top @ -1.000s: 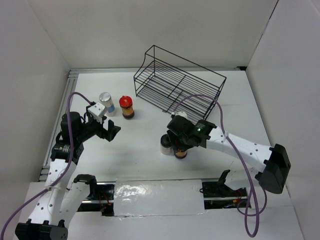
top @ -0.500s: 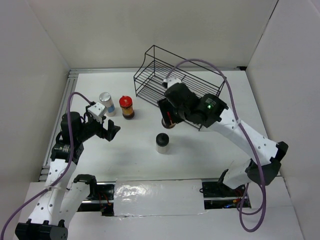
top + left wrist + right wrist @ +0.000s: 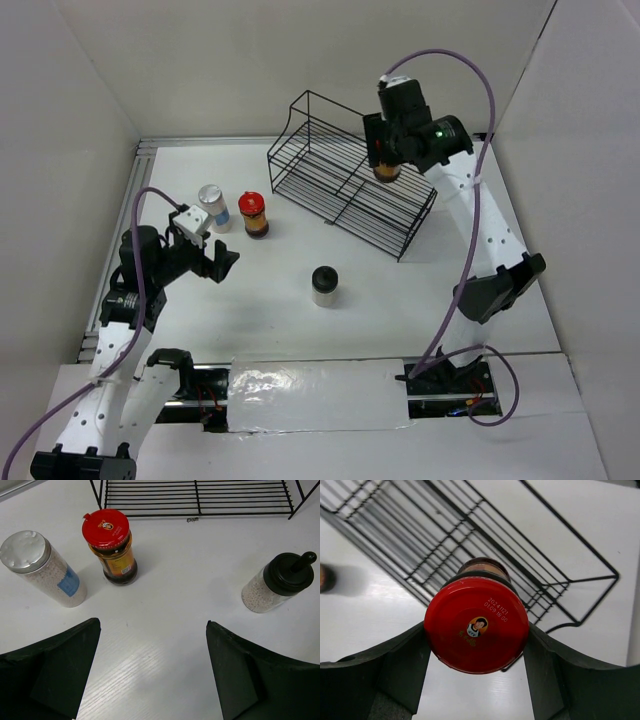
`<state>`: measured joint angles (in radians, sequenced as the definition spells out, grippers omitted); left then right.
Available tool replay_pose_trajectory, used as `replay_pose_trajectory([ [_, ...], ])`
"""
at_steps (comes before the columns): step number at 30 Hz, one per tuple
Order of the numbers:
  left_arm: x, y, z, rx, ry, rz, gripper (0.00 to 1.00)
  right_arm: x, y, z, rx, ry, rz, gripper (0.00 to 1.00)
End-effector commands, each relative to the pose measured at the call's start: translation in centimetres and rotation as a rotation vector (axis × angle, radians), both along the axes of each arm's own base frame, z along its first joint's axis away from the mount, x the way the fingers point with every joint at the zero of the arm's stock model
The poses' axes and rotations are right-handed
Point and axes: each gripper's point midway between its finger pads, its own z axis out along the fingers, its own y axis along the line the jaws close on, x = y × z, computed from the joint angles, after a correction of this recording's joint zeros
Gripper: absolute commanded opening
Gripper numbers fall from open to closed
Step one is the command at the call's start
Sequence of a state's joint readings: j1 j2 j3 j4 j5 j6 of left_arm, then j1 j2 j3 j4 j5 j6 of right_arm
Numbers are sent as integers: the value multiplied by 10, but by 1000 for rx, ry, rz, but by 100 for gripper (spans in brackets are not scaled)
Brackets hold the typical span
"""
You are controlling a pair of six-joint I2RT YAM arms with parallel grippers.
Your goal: Organize the condiment bottles
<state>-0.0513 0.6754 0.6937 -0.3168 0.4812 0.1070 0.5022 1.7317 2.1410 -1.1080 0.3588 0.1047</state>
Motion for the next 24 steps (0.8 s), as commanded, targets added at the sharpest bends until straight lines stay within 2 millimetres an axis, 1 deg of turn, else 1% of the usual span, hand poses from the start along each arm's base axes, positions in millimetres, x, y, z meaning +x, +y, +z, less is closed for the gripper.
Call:
replay_pose_trajectory([
  [1, -1, 2, -1, 17, -19, 3, 99, 10, -24, 37, 30, -97, -23, 0],
  [2, -1, 2, -2, 20, -20, 6, 99, 10, -28, 29, 22, -71, -31, 0],
  [3, -1, 3, -3, 21, -21, 7, 99, 12, -40, 25, 21, -60, -58, 0],
  [4, -1, 3, -3, 18, -19, 8, 99, 13, -45, 22, 29, -51, -66, 0],
  [5, -1, 3, -4, 17, -16, 8, 99, 13, -47, 13, 34, -26, -63, 0],
  [6, -1, 2, -5, 15, -7, 3, 99, 13, -50, 11, 42, -18, -66, 0],
  [7, -1, 1, -5, 13, -2, 4, 99, 14, -58, 9, 53, -10, -88, 0],
  [8, 0, 2, -6, 13, 3, 7, 99, 14, -59, 1, 58, 12, -85, 0],
  [9, 1, 2, -7, 14, 6, 10, 99, 14, -62, -2, 63, 21, -95, 0],
  [10, 1, 3, -8, 13, 10, 12, 99, 14, -66, -9, 60, 41, -107, 0],
  [12, 2, 2, -10, 12, 17, 11, 99, 15, -67, -23, 57, 73, -107, 0],
  [15, 2, 2, -10, 11, 19, 10, 99, 16, -66, -32, 58, 89, -103, 0],
  [16, 2, 2, -11, 12, 20, 11, 99, 16, -67, -39, 54, 104, -109, 0],
  [23, 2, 3, -14, 14, 25, 18, 99, 21, -66, -52, 73, 111, -97, 0],
  [24, 2, 3, -15, 14, 30, 20, 99, 21, -66, -52, 73, 113, -96, 1],
])
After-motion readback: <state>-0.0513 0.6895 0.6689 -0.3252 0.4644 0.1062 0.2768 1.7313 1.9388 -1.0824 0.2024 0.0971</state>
